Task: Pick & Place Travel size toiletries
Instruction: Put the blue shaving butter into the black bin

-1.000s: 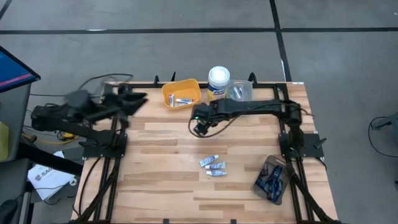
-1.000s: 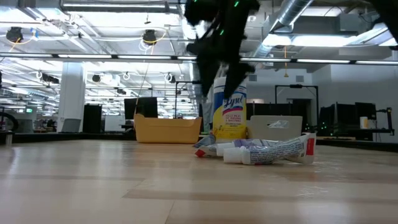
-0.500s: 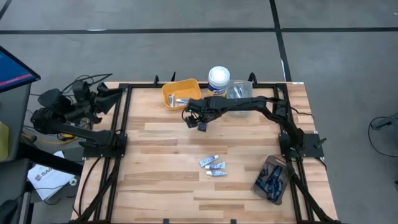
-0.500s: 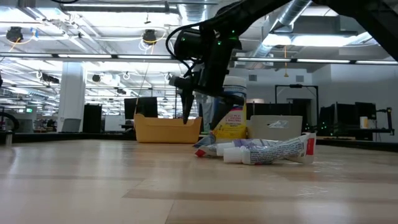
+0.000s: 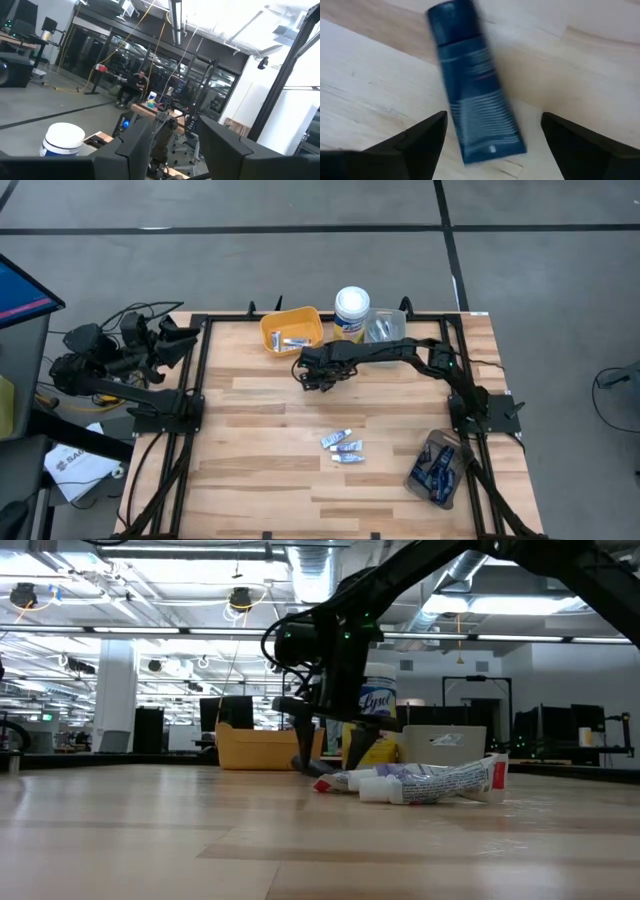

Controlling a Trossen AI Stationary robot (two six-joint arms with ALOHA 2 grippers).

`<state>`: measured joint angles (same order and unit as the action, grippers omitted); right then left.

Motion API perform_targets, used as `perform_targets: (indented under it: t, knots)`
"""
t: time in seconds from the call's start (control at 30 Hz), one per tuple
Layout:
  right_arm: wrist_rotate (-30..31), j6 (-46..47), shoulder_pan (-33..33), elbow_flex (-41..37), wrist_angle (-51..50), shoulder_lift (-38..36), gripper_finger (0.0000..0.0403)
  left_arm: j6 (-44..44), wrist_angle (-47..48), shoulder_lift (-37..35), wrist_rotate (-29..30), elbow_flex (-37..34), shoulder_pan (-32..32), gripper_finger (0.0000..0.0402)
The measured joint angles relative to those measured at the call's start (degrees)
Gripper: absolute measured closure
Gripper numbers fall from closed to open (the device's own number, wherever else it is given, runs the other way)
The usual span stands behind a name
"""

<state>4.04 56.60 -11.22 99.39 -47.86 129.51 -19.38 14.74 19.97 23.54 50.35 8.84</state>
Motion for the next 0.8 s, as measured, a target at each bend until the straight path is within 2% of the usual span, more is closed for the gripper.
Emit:
perform_targets:
  t: [0.17,0.53,0.8]
  knots:
    - [0.65,0.0,0.22,-0.02,-0.51,0.02,0.0126,0.0,0.01,0.0,-0.89,0.0,0.03,0.0243]
    - [-1.38,-5.86,1.22,0.02,-1.17,-0.04,0.0293,-0.17,0.55,0.0,-1.41,0.0,0.03,0.0243]
    - [-2.04,-7.93,3.14,1.26,-5.86,-0.8,0.0339,-0.19,1.0,0.0,-1.41,0.0,0.03,0.0243]
